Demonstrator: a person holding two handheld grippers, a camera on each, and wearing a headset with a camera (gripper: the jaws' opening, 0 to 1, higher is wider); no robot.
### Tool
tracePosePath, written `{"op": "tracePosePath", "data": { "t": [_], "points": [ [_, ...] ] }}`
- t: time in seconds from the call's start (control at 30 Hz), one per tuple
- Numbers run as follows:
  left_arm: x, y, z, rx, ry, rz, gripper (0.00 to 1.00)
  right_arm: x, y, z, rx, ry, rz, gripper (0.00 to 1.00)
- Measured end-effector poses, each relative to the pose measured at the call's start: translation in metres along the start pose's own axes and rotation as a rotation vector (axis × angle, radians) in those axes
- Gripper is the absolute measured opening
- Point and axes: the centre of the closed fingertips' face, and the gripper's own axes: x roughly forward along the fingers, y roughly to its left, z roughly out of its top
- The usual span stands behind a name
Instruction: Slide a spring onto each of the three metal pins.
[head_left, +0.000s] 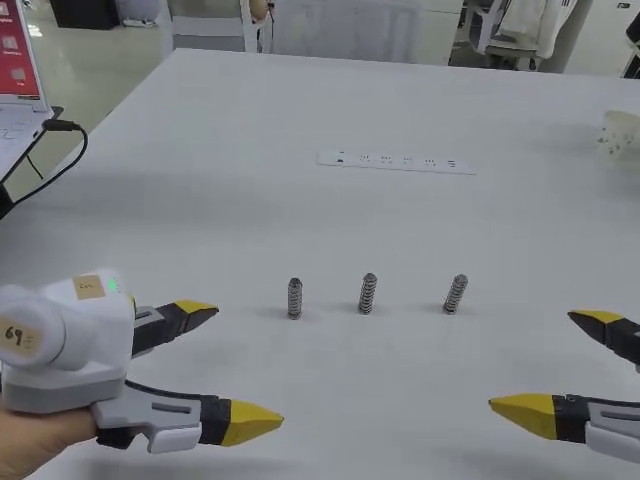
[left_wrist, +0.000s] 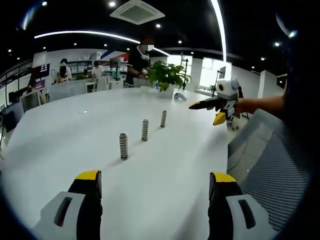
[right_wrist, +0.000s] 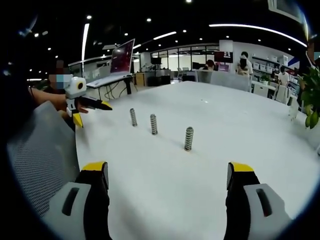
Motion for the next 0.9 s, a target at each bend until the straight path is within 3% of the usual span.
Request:
{"op": "tracePosePath", "data": {
  "t": [0.9],
  "points": [
    [0.0005,0.0009,0.0010,0.000,-0.003,0.007,0.86,0.0017,0.0008,0.0006,-0.001,0.016,0.009,0.99]
  ]
}}
